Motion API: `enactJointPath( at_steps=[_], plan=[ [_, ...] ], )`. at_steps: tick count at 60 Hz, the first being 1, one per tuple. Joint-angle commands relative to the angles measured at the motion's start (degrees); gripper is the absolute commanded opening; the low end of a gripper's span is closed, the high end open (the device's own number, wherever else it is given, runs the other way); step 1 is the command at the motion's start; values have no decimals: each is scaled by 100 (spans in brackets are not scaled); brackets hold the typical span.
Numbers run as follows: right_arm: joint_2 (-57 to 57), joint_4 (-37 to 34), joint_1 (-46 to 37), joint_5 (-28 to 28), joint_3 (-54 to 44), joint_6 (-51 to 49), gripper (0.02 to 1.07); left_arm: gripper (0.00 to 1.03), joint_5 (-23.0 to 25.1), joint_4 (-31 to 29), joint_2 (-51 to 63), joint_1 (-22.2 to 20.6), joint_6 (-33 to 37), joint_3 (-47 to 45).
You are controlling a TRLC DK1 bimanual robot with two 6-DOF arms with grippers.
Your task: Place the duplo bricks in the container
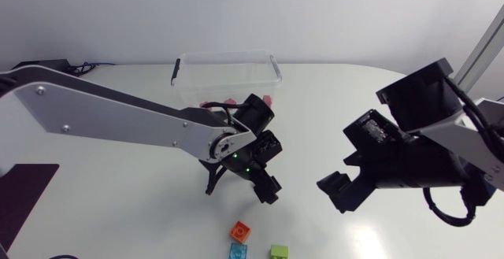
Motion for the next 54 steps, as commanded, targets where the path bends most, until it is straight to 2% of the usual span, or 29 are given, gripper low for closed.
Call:
enactJointPath(
  at_steps=[1,13,15,18,29,41,54],
  plan=[
    [-122,-120,48,-31,-181,-86,102,75,78,-309,242,61,121,311],
    [-306,-173,57,-39,-313,-77,102,71,78,-827,391,26,104,619],
    [-324,-181,57,-39,-322,-77,102,67,87,-853,418,26,86,671],
    [-368,-199,57,-39,-339,-77,102,56,87,-985,506,-1,69,786],
    [-500,-313,48,-75,-357,-77,102,30,95,-1091,682,17,33,874],
    [-306,-296,338,-162,-409,-103,102,22,113,-1363,752,70,16,918],
    [80,-93,997,-435,-585,-244,102,20,139,-1416,145,193,-116,830]
  ],
)
